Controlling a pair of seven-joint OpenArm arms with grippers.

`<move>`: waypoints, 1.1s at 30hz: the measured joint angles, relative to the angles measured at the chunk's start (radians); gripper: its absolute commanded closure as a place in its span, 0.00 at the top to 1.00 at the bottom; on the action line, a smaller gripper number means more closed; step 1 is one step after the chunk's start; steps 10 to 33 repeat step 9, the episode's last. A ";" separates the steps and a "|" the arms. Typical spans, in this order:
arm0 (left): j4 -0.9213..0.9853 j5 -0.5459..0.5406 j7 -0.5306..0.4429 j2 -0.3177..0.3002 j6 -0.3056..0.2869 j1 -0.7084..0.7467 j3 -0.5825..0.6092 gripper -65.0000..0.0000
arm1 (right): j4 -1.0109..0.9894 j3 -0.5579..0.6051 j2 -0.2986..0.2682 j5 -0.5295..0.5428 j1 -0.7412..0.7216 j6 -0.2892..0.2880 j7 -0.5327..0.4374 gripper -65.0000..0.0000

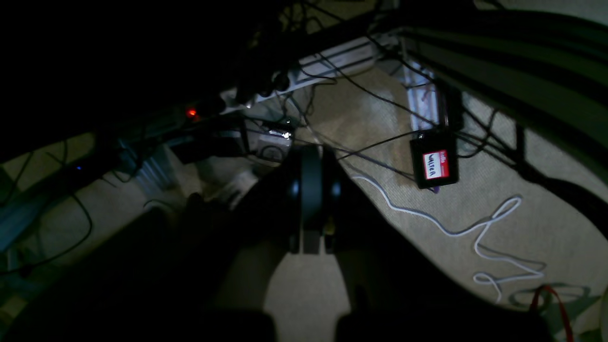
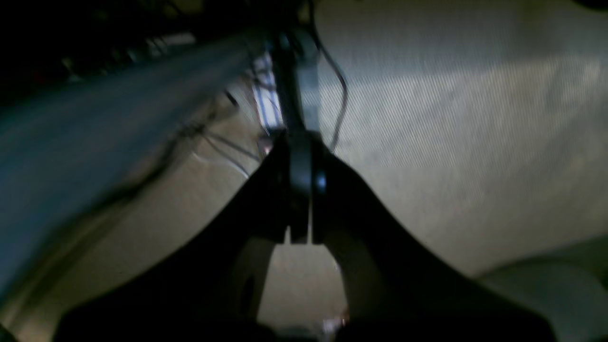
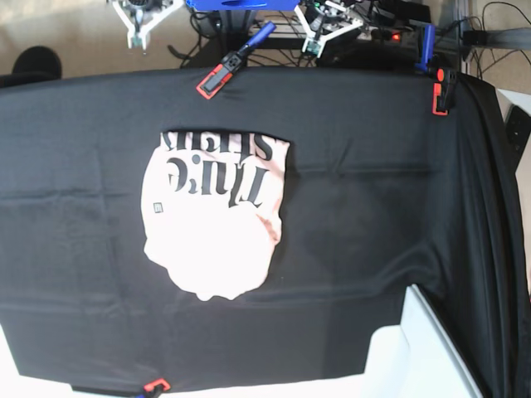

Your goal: Fold the T-shirt properly

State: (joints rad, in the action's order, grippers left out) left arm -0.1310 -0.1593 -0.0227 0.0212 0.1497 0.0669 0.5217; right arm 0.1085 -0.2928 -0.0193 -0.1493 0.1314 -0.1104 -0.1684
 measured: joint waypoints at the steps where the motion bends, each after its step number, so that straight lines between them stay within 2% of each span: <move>1: 0.000 0.000 0.000 0.000 0.000 0.001 -0.003 0.00 | -0.002 0.000 0.000 0.000 0.004 0.000 0.006 0.00; 33: 0.000 0.000 0.000 -0.002 0.001 -0.012 -0.004 0.00 | 0.002 0.000 -0.005 0.000 0.009 0.000 -0.006 0.00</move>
